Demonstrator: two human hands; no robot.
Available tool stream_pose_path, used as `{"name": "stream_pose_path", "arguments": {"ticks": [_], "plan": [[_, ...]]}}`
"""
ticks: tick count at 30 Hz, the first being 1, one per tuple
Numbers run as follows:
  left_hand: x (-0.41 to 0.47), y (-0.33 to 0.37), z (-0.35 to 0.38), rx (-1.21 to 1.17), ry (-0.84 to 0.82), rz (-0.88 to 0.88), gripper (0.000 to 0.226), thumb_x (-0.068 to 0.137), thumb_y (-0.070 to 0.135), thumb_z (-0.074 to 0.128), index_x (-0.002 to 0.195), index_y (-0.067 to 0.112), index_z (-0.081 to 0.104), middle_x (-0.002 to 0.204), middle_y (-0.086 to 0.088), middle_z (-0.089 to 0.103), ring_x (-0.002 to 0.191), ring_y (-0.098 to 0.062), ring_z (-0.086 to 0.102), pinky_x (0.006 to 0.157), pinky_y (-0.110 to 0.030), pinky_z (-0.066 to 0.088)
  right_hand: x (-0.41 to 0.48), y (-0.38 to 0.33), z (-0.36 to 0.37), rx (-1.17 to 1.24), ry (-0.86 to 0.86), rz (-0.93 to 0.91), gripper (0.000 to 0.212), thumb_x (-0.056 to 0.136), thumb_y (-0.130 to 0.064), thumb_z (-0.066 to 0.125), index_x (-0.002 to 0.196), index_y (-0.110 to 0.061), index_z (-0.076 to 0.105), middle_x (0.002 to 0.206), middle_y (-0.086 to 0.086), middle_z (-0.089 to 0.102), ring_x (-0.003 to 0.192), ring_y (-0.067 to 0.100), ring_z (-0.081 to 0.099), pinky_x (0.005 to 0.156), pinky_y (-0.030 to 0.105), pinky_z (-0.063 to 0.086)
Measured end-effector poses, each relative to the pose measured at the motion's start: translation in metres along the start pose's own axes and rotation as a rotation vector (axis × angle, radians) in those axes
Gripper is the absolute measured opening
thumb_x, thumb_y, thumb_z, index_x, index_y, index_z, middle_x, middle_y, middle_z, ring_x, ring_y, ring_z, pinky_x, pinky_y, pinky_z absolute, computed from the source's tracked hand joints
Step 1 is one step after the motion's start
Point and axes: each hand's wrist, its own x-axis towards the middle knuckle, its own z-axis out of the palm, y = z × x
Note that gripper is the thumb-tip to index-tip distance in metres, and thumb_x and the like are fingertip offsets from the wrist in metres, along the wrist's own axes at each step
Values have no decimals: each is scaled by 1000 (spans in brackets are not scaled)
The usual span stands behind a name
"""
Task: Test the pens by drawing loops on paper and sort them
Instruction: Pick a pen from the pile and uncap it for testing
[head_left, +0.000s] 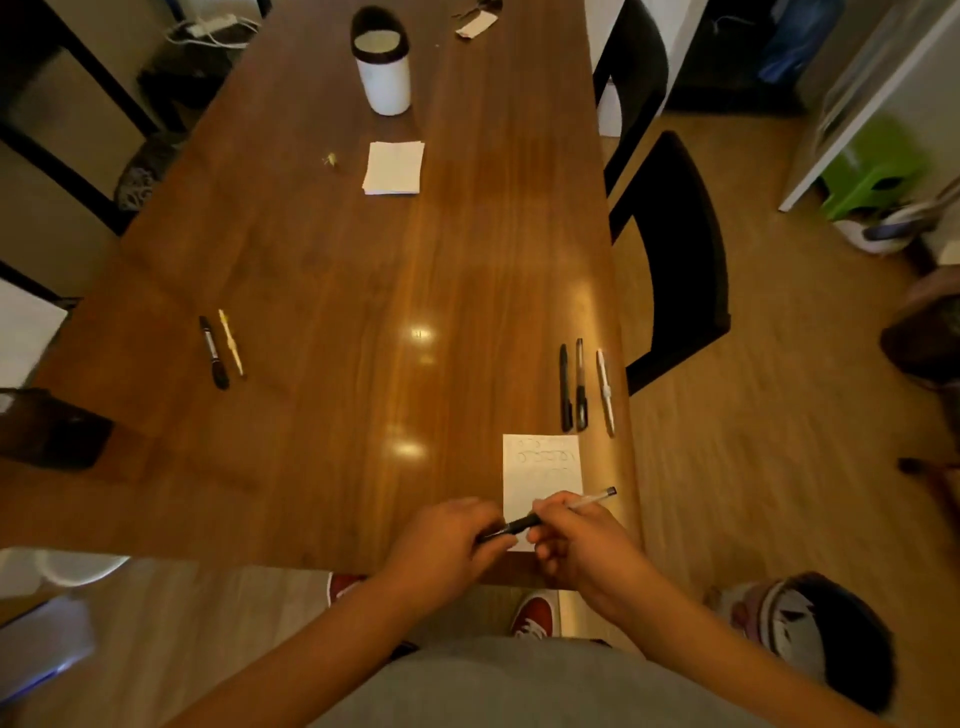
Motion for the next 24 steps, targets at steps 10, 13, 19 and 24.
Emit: {"name": "stream_pose_path", "arguments": {"ticks": [10,13,19,24], "plan": [[15,40,11,-40,-35,-84,23,95,45,52,91,26,65,75,10,57,66,-5,52,56,-18,35,5,-19,-50,43,-61,46,18,93,-23,64,92,-5,67,68,8,66,58,14,59,52,22,48],[22,42,0,-138,-66,-90,23,95,42,54,88,24,66,71,8,58,63,-6,52,54,-21,36,11,-25,-54,98,-120,60,15,93,-21,64,89,-7,66,67,7,64,56,12,57,51,21,47],[26,24,-19,-485,-224,-228,24,95,43,53,77,33,66,68,10,58,65,-6,55,60,-25,46,25,-35,-80,266,-29,75,13,95,-17,59,90,-7,65,63,3,60,53,10,55,46,19,46],[11,-19,-27,-371,-213,-314,23,96,43,49,80,31,61,74,6,61,64,-3,57,63,-25,51,31,-42,-112,-66,284,-114,18,96,-23,57,86,-12,67,69,4,63,61,13,58,57,25,49]]}}
